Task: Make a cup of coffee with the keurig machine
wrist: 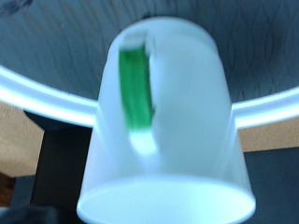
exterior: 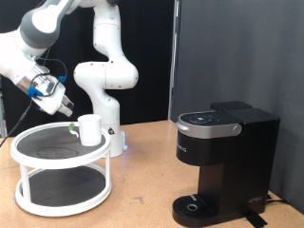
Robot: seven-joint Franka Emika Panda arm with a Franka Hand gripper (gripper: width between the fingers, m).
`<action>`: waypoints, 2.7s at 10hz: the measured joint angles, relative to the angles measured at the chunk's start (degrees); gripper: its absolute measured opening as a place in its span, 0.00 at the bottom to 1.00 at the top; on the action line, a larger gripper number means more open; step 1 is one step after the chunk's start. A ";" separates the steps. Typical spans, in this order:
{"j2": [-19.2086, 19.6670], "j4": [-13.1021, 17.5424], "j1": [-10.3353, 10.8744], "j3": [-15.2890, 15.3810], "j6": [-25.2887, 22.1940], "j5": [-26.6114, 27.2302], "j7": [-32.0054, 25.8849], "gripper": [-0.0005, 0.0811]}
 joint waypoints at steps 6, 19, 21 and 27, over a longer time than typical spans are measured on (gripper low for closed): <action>3.16 -3.29 0.20 0.25 6.40 0.98 -3.38 0.90; 2.78 -3.36 -0.76 -0.32 5.21 1.54 -4.88 0.02; 1.47 -2.34 -2.03 -1.02 0.97 1.54 -4.33 0.01; -3.53 -1.63 -4.18 -0.87 -2.52 2.18 1.30 0.01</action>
